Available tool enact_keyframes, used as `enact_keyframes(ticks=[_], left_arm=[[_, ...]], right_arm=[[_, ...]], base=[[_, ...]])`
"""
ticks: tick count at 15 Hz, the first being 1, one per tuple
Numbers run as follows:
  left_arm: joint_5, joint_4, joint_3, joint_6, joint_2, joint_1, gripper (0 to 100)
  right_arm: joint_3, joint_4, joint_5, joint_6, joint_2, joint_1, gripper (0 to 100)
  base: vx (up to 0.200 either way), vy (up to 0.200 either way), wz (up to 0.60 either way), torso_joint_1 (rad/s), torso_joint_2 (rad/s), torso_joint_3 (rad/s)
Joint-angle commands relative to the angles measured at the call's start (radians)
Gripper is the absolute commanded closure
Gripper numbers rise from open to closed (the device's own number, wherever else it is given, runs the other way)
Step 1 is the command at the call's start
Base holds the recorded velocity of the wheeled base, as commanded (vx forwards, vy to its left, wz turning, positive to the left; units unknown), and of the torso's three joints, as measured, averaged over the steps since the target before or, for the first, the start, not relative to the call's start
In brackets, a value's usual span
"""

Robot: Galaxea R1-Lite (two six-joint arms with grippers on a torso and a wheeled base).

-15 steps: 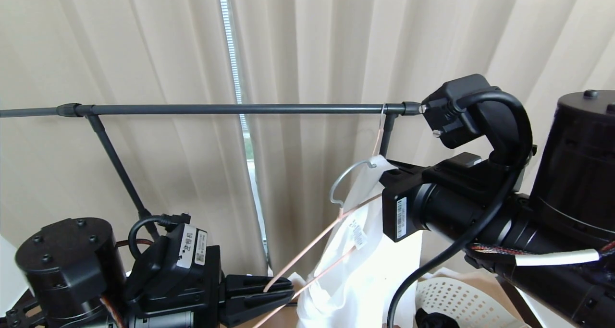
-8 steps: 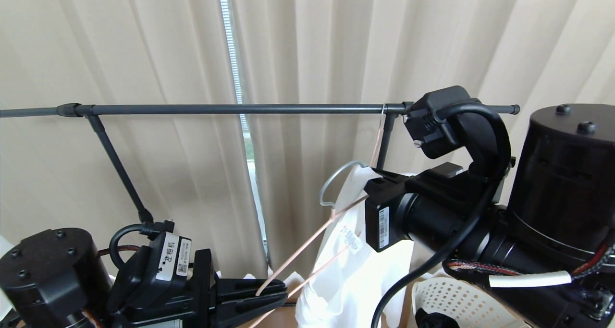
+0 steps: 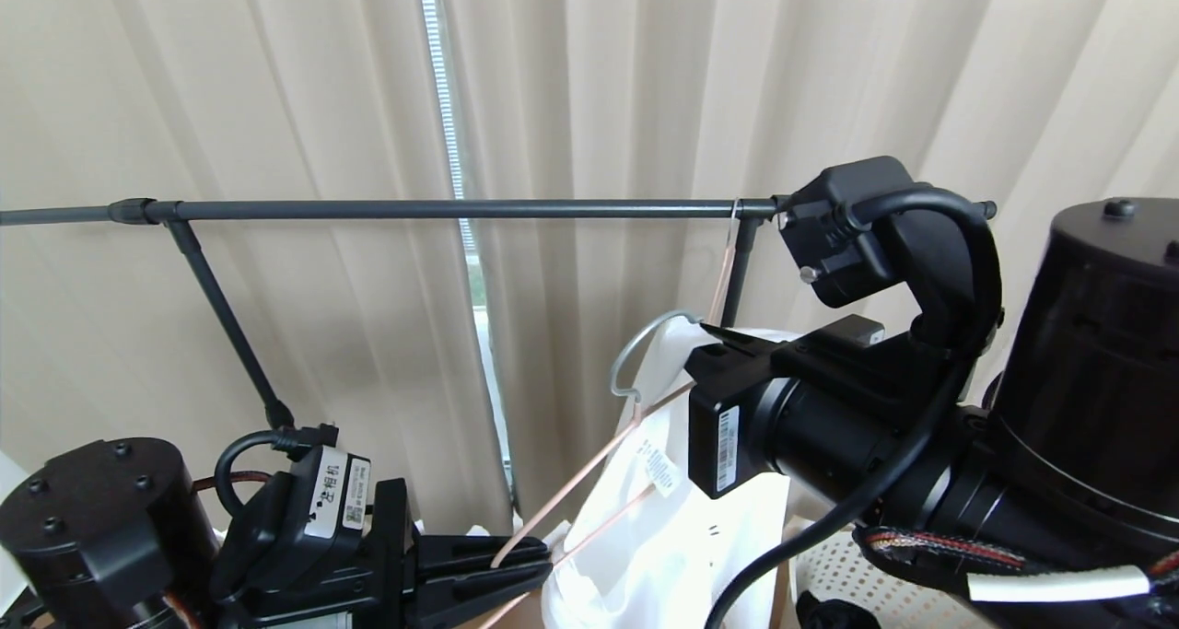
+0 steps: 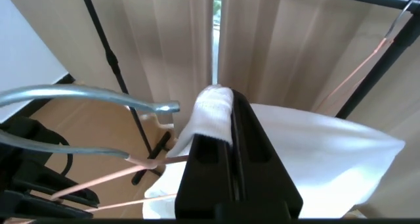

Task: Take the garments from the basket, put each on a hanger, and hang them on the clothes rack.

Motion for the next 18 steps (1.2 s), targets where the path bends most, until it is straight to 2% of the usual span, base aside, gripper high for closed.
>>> enact_keyframes(ticks=[1,9,10,15,18], left_arm=[[0.000,0.000,-0.002,-0.001,0.002,0.000,100],[0.000,-0.043,0.004,-0.001,0.007,0.009,100],[0.000,-0.043,0.004,-0.001,0.007,0.011,100],[0.000,-0.055,0.004,-0.001,0.002,0.012,100],[0.000,-0.087,0.012,-0.001,0.007,0.012,100]], right_arm=[[0.006,-0.015,-0.003,-0.003,-0.003,0.006,100],[0.006,-0.015,-0.017,-0.006,-0.003,0.000,100],[0.006,-0.015,-0.019,-0.008,-0.011,-0.003,0],[0.004,-0.015,-0.017,-0.037,-0.031,-0.081,0],[0.003,-0.016,-0.017,-0.038,-0.026,-0.085,0]], base=[[0.000,0.000,0.00,0.000,0.00,0.000],[0.000,0.000,0.00,0.000,0.00,0.000],[0.000,0.000,0.00,0.000,0.00,0.000],[0.000,0.000,0.00,0.000,0.00,0.000],[0.000,0.000,0.00,0.000,0.00,0.000]])
